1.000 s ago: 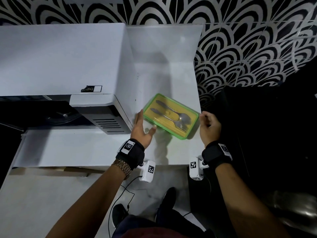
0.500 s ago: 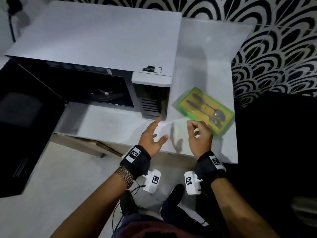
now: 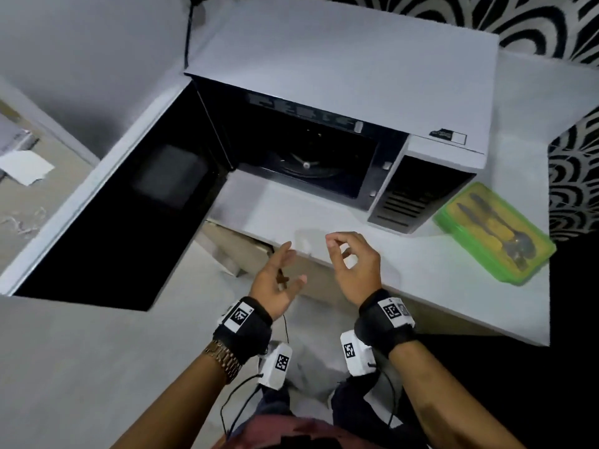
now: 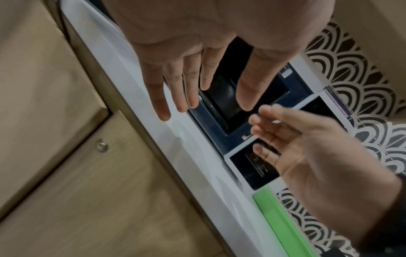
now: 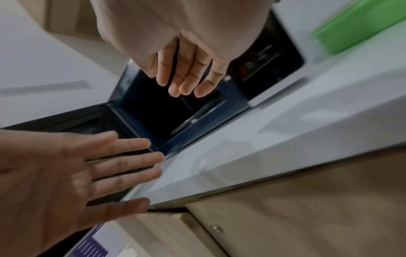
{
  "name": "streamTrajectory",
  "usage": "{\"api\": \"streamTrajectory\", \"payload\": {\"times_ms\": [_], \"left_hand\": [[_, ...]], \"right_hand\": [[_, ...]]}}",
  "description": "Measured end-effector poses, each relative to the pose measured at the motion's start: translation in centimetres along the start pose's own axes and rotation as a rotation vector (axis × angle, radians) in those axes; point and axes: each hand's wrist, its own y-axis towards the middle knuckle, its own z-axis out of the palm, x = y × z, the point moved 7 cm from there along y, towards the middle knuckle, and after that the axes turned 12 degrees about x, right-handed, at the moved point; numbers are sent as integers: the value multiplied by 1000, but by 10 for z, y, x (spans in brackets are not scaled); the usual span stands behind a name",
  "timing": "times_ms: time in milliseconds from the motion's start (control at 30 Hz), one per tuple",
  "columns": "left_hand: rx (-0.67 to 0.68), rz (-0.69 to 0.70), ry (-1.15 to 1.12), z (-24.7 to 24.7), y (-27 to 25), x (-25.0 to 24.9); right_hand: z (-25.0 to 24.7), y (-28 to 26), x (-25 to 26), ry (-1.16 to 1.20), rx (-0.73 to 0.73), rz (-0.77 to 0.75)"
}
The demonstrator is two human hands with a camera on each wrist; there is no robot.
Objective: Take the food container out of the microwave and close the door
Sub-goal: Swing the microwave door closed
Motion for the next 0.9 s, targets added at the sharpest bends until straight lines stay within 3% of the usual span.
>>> {"api": "streamTrajectory", "payload": {"times_ms": [267, 533, 700, 900], "left_hand": [[-87, -89, -36, -72, -55, 57], [-67, -187, -35, -97, -94, 113], [-9, -227, 78, -95, -111, 130], [18, -263, 107, -91, -121, 146]], "right_hand": [[111, 39, 135, -49, 123, -436], [199, 47, 256, -218, 263, -799], [244, 35, 277, -310, 356, -910], [244, 25, 267, -329, 372, -862]]}}
